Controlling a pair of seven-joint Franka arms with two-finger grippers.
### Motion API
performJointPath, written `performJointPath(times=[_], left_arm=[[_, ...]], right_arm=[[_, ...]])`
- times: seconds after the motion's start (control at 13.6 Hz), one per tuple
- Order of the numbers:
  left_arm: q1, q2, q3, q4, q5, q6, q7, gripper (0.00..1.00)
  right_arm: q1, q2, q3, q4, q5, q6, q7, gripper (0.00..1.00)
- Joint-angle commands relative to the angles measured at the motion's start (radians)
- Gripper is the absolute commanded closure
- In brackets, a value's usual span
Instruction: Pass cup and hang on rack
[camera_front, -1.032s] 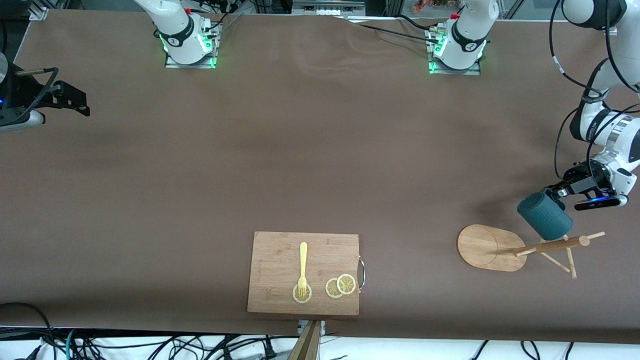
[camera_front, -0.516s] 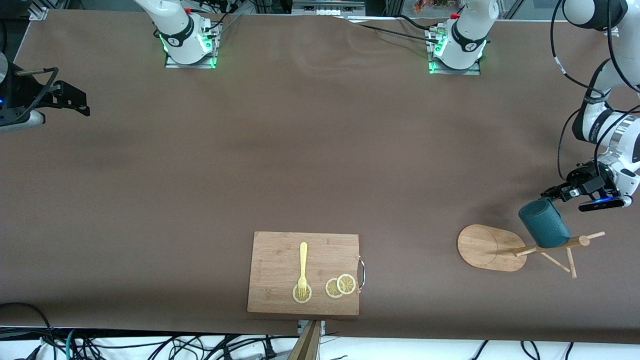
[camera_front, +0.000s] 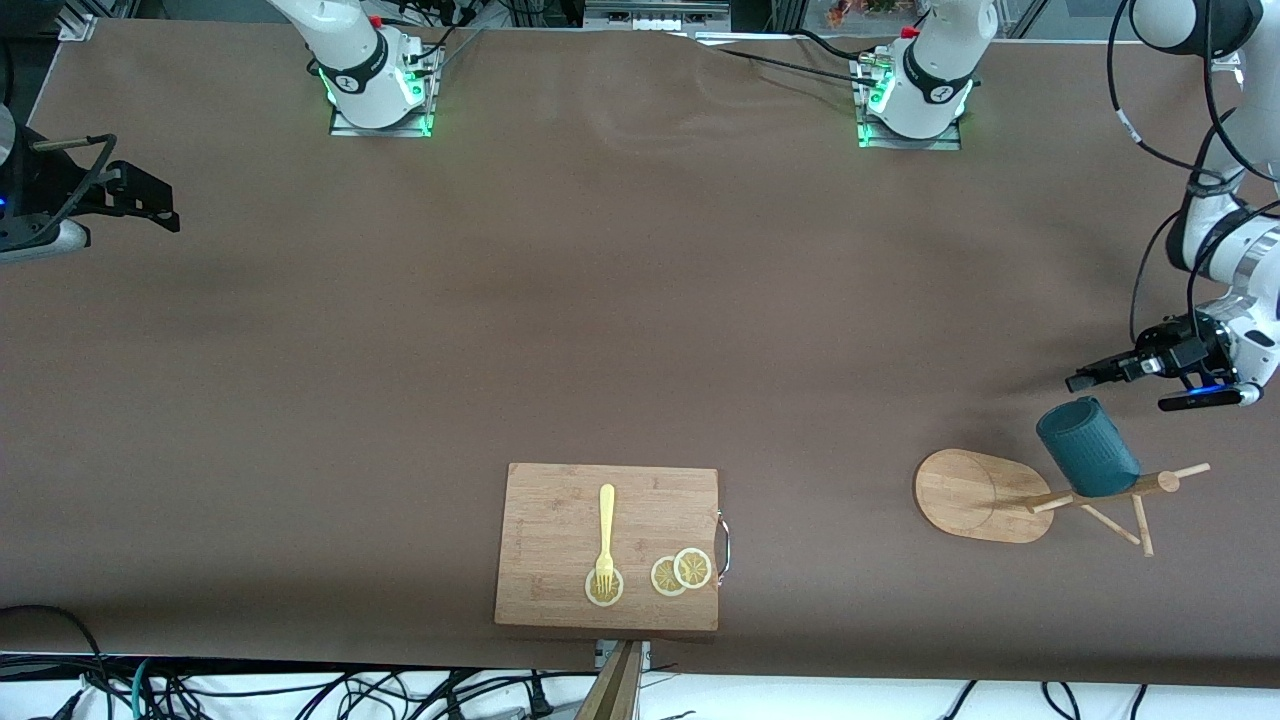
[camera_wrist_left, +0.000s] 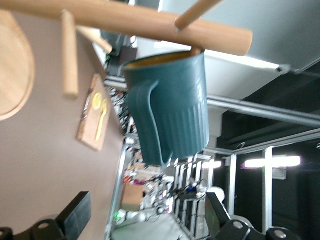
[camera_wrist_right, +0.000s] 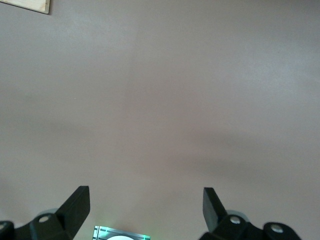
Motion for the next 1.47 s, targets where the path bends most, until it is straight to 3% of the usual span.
performJointPath(times=[0.0,0.29,0.44,0.66,0.81,1.03,1.18,1.4], left_arm=[[0.014,-0.084,0.004,-0.001,0.163,-0.018,0.009,0.00],[-0.007,-0.222,0.003,0.020,0.481,-0.041,0.006,0.00],[-0.048,-0.279,-0.003,0.124,0.707,-0.007,-0.034,0.00],[-0.140,-0.373,-0.014,0.174,0.910,0.056,-0.173,0.00],[-0.200,-0.433,-0.084,0.203,1.060,0.099,-0.319,0.00],[-0.234,-0.447,-0.256,0.318,1.320,0.119,-0.484,0.00],[-0.304,-0.451,-0.269,0.373,1.431,0.128,-0.520,0.00],[-0.316,-0.451,-0.276,0.437,1.452,0.128,-0.519,0.00]], right_arm=[[-0.016,-0.012,0.011,0.009,0.012,-0.019,0.007,0.00],[-0.016,-0.012,0.012,0.009,0.010,-0.019,0.007,0.00],[-0.016,-0.012,0.009,0.009,0.012,-0.017,0.007,0.00],[-0.017,-0.012,0.008,0.009,0.012,-0.019,0.009,0.00],[-0.017,-0.012,0.004,0.009,0.012,-0.019,0.009,0.00],[-0.017,-0.012,0.004,0.009,0.012,-0.019,0.007,0.00],[-0.017,-0.012,0.006,0.009,0.012,-0.019,0.009,0.00],[-0.017,-0.012,0.008,0.009,0.012,-0.020,0.009,0.00]])
